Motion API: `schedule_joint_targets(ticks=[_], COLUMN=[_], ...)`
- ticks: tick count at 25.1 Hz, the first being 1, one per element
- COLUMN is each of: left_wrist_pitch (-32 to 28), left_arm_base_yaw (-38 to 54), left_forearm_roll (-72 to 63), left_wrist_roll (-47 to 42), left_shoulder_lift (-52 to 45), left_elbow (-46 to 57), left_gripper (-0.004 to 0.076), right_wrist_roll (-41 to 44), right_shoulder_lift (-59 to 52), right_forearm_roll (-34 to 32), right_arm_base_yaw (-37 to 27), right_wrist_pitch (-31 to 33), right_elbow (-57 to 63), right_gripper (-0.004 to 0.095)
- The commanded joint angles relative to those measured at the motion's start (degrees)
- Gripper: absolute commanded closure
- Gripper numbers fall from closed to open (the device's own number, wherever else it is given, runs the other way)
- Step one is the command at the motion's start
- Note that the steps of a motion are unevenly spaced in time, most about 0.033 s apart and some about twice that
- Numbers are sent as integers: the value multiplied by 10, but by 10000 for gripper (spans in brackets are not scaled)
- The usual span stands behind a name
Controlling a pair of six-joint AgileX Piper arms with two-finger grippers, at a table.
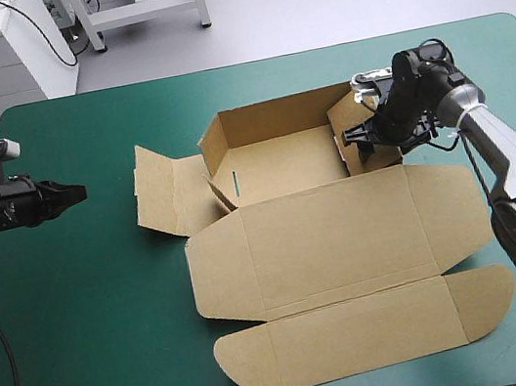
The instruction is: Fold the box
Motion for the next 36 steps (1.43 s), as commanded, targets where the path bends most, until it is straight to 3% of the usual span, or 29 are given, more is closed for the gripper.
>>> schedule_joint_targets(ticks=[1, 2, 3, 4, 5, 14, 20, 26, 36], left_wrist_pitch=[2, 9, 13, 14, 14, -1, 5, -37, -26], left_arm_base_yaw=[1, 1, 1, 1, 1, 1, 1, 1, -27], left_forearm_roll=[-33, -33, -33, -34, -35, -37, -37, -45, -210], left_wrist_roll=[-3, -4, -4, -4, -4, -32, -35, -32, -36], left_shoulder_lift=[-18, -18, -18, -18, -18, -6, 21, 43, 75], left_elbow=[-15, -15, -15, -15, -15, -15, -15, -15, -15], left_gripper=[733, 733, 733, 733, 732, 732, 733, 732, 733], right_wrist_roll=[-5, -7, -12, -38, -51, -81, -123, -133, -155], right_shoulder_lift=[-30, -29, -26, -20, -15, -21, -86, -160, -207], right_forearm_roll=[1, 0, 0, 1, 1, 9, 134, 133, 211], right_arm_base_yaw=[-1, -1, -1, -1, -1, -4, -57, -77, -74], right_wrist_pitch=[-4, 3, 10, 23, 31, 53, 54, 53, 23], right_elbow=[-13, -13, -13, -13, -13, -73, -95, -96, -97], right_gripper=[411, 568, 661, 842, 922, 922, 922, 922, 922])
